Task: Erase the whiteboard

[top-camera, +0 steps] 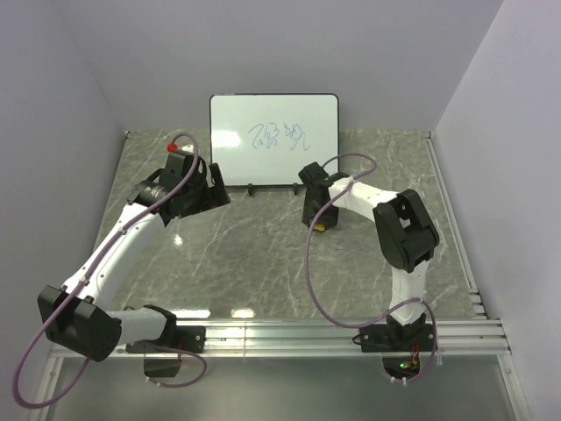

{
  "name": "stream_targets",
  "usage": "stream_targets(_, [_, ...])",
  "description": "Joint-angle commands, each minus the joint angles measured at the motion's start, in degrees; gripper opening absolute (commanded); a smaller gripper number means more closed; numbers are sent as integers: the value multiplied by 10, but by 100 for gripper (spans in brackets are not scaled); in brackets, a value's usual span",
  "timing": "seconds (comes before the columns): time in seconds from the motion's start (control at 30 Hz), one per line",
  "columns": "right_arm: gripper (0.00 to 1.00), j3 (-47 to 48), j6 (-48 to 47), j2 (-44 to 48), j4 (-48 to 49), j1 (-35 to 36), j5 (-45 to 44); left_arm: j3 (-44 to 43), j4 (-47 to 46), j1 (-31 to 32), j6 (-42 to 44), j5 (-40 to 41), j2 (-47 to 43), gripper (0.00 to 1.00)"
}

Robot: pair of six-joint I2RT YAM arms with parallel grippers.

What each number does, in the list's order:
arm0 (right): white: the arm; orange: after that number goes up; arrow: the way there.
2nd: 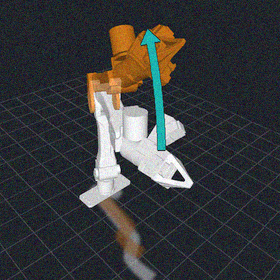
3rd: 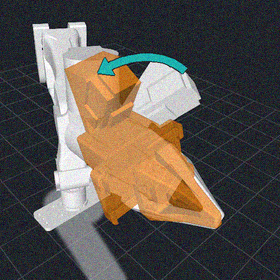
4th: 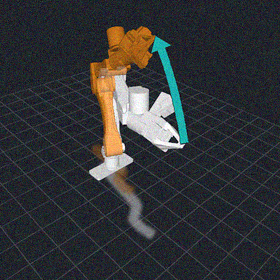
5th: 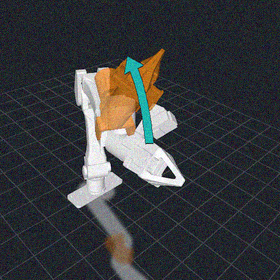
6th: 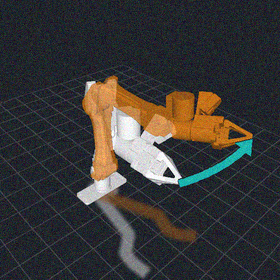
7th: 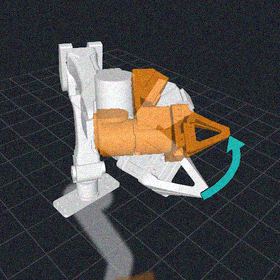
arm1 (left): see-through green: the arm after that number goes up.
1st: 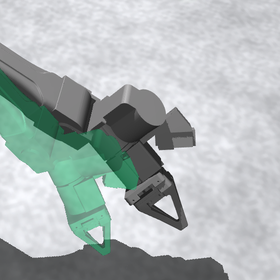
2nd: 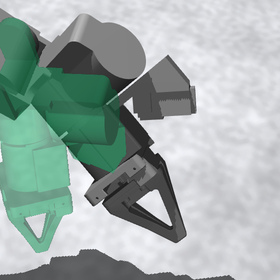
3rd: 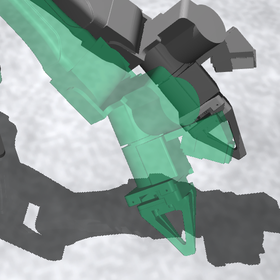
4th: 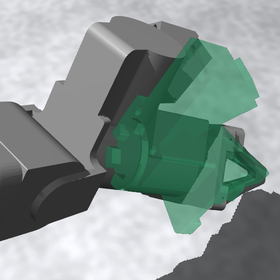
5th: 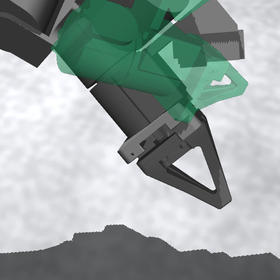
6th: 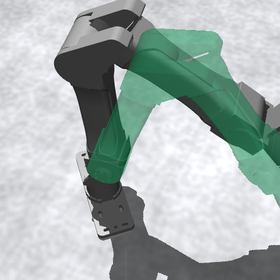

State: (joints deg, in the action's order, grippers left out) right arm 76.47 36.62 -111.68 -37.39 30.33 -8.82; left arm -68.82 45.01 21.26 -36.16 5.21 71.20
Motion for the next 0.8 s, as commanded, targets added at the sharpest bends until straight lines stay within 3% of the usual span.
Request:
stream_targets(0.0, [63, 19, 17, -6, -15, -8, -30, -33, 2, 2, 15, 1, -1, 97])
stream_targets(0.23, [62, 39, 16, -18, -29, -13, -38, -47, -3, 2, 21, -4, 20, 97])
stream_targets(0.33, [57, 50, 16, -24, -29, -13, -42, -55, -1, 2, 25, -2, 29, 97])
stream_targets(0.43, [48, 62, 9, -37, -25, -14, -35, -59, -1, 2, 28, -3, 34, 96])
stream_targets(0.57, [17, 58, 6, -43, -21, -13, -36, -59, 1, 2, 25, -2, 43, 97])
stream_targets(0.67, [2, 37, 1, -23, -17, -15, -37, -69, 9, 2, 20, 34, 57, 95])
stream_targets(0.77, [0, 12, -8, 5, -21, -18, -37, -101, 15, -8, 36, 62, 88, 99])
